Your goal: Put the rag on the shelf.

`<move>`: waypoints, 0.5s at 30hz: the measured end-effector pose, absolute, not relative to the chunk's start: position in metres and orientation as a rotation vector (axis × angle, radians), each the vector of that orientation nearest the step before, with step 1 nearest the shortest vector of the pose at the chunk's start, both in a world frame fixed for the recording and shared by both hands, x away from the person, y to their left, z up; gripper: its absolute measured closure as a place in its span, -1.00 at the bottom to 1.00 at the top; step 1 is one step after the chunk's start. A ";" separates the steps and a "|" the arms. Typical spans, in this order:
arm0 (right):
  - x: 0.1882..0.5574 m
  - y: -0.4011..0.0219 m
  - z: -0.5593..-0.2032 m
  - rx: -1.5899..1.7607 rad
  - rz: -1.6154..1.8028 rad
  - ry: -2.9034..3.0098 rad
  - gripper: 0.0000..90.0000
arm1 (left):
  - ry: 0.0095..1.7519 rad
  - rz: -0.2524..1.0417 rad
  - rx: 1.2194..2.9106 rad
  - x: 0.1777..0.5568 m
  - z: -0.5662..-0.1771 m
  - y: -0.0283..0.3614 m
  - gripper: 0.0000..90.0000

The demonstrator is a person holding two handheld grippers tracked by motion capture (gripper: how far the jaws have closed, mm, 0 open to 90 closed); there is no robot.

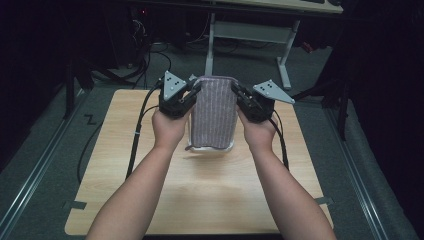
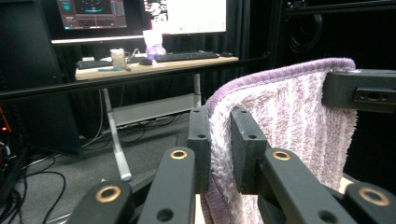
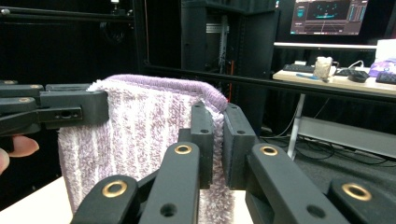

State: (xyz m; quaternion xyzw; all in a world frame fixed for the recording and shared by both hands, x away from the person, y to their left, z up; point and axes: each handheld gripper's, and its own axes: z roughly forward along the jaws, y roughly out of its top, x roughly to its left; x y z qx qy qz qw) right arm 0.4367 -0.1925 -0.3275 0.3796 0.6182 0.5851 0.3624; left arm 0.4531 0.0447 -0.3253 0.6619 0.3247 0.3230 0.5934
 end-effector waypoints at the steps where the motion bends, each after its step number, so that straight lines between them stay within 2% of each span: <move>1: 0.439 -0.192 -0.328 0.975 1.505 1.594 0.89 | 0.756 0.754 1.540 0.456 -0.324 0.046 0.77; 15: 0.469 -0.192 -0.313 0.995 1.451 1.601 0.89 | 0.749 0.767 1.584 0.490 -0.309 0.040 0.77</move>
